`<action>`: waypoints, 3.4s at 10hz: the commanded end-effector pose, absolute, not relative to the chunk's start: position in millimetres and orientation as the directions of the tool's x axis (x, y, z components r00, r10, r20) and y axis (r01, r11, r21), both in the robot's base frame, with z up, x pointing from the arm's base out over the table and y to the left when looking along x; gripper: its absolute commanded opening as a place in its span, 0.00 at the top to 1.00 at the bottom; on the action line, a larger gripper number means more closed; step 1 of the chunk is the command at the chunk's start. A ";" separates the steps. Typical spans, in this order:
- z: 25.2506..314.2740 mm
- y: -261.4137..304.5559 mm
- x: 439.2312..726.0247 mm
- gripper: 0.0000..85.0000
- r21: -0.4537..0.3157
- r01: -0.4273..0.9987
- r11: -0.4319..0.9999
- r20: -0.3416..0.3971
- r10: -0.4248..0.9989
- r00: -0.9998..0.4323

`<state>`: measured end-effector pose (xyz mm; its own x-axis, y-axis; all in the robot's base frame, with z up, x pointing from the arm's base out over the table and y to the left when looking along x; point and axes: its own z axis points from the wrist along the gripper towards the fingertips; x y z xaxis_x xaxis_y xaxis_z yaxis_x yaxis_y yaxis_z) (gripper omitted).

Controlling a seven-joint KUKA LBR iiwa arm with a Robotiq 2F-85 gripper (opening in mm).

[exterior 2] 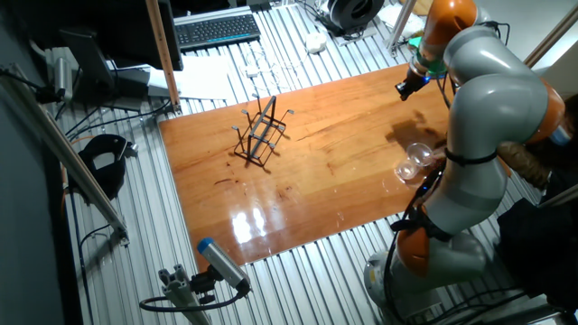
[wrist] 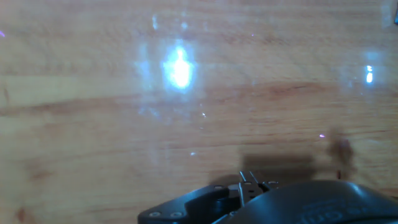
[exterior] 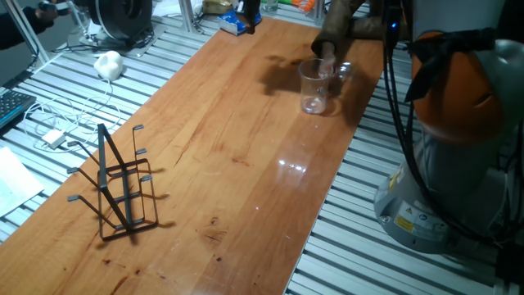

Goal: Put the cup on the cup rack

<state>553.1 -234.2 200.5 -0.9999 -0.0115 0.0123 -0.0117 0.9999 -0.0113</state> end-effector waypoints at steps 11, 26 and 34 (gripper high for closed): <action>189.8 -222.7 469.2 0.80 -0.053 0.025 0.998 0.123 0.032 -0.992; 171.7 -329.3 558.0 0.80 -0.018 -0.124 0.992 0.065 -0.123 -0.990; 183.7 -297.0 585.2 0.80 -0.037 -0.060 0.998 0.083 -0.057 -0.995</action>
<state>585.3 -295.8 183.4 -0.9948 -0.0559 0.0857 -0.0593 0.9975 -0.0380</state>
